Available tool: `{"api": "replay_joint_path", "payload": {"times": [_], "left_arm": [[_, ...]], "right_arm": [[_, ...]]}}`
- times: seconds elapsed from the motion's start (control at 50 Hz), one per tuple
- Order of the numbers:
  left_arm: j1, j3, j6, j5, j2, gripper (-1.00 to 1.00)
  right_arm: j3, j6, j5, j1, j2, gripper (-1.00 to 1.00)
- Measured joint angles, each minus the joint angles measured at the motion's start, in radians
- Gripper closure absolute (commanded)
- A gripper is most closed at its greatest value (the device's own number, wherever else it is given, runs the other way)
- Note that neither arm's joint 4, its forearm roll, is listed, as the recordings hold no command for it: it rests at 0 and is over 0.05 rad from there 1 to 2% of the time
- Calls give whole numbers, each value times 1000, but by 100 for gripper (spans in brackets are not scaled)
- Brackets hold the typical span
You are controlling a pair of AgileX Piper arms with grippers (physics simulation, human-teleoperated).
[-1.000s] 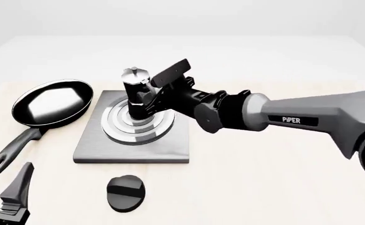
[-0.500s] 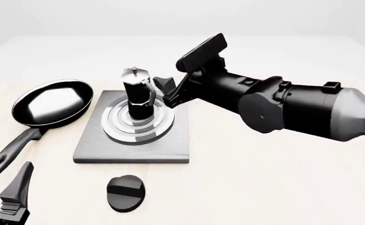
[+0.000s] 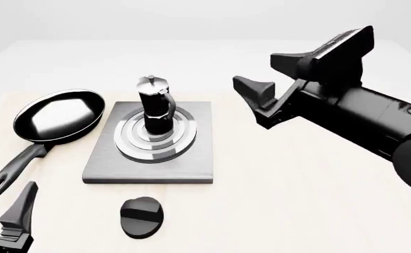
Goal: Turn on the stove and put the moka pot on it.
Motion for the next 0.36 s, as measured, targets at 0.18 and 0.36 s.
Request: {"api": "replay_joint_path", "payload": {"times": [0.18, 0.36], "left_arm": [[2, 0, 1, -4, 0, -100], [1, 0, 4, -5, 0, -100]], "right_arm": [[116, 14, 24, -43, -199, -100], [225, 37, 60, -101, -396, -100]]}}
